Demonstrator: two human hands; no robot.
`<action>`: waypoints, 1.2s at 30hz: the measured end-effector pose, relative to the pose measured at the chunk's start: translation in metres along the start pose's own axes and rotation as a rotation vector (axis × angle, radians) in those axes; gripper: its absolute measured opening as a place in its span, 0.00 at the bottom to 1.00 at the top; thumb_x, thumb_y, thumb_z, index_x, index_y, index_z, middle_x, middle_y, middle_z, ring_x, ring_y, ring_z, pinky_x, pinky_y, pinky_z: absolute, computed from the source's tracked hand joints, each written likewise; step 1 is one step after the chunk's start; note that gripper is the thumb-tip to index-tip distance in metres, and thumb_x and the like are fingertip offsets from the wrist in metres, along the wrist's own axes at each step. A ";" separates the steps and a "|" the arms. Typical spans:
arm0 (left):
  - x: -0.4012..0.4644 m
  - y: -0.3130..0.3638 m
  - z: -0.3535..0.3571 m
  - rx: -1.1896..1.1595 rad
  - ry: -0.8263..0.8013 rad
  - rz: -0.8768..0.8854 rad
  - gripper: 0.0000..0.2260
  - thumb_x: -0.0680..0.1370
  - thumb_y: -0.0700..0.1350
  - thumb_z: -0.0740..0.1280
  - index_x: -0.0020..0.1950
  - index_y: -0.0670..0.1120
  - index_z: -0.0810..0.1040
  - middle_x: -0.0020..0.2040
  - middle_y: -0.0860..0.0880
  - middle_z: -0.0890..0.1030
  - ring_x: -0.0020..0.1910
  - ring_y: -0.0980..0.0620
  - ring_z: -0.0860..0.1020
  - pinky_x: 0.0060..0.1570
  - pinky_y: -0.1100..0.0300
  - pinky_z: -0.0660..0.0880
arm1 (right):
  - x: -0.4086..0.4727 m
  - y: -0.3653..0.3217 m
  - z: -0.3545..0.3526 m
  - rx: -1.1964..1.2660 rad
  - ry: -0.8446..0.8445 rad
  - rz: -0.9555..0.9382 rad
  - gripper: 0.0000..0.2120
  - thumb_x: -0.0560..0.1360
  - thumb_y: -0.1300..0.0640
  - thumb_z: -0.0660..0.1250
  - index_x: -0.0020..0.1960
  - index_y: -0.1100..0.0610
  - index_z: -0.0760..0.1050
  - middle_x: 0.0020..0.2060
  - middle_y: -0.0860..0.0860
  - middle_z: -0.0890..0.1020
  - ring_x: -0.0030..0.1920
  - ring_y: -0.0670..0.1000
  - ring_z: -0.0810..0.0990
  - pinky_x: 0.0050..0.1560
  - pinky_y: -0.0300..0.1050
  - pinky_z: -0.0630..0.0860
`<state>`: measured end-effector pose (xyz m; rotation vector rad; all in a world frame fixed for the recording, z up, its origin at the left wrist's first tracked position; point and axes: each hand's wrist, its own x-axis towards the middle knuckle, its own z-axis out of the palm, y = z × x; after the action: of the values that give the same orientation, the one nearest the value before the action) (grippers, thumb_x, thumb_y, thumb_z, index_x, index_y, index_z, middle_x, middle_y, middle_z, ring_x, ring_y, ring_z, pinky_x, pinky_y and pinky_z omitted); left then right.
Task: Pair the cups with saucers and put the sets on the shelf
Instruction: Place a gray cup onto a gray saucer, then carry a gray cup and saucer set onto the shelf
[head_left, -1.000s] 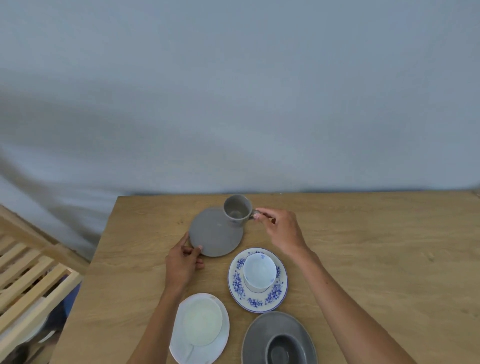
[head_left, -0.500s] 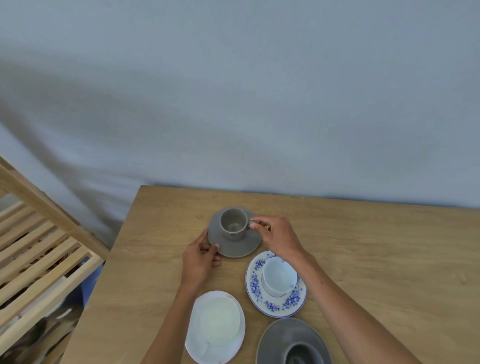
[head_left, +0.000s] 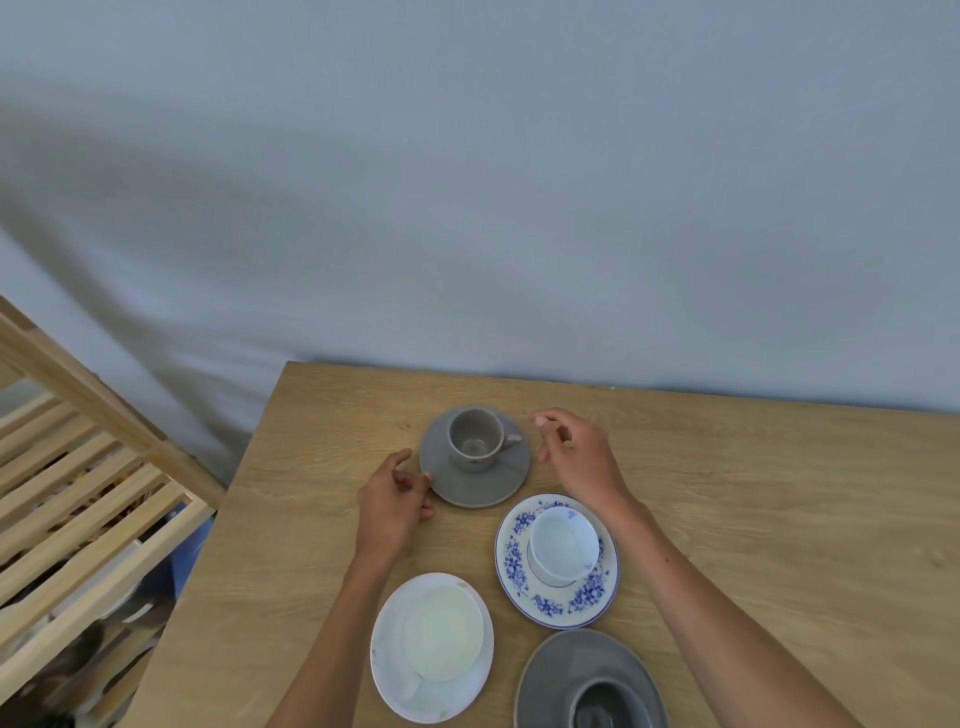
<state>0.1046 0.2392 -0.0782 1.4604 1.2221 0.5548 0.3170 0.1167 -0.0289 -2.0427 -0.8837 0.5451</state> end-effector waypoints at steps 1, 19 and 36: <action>0.002 0.001 -0.003 0.021 0.012 0.009 0.20 0.79 0.40 0.69 0.71 0.43 0.73 0.44 0.48 0.80 0.27 0.53 0.83 0.35 0.61 0.83 | 0.002 0.003 0.000 0.010 0.022 0.035 0.10 0.82 0.54 0.63 0.56 0.49 0.83 0.33 0.49 0.84 0.35 0.42 0.82 0.43 0.42 0.76; 0.011 0.006 -0.001 0.223 -0.067 0.141 0.15 0.79 0.42 0.69 0.65 0.48 0.80 0.37 0.53 0.80 0.35 0.54 0.77 0.40 0.54 0.78 | 0.013 0.008 0.007 0.014 -0.368 0.152 0.25 0.79 0.60 0.70 0.75 0.52 0.71 0.37 0.53 0.87 0.34 0.37 0.83 0.40 0.30 0.72; -0.096 0.044 -0.088 0.055 0.085 0.220 0.17 0.81 0.38 0.63 0.67 0.51 0.78 0.29 0.50 0.78 0.24 0.60 0.73 0.32 0.64 0.72 | -0.079 -0.113 -0.007 0.049 -0.332 -0.022 0.22 0.82 0.60 0.65 0.75 0.51 0.69 0.37 0.54 0.82 0.20 0.40 0.70 0.23 0.33 0.65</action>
<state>0.0122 0.1976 0.0141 1.6438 1.1571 0.7437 0.2249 0.1013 0.0730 -1.9263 -1.0725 0.9029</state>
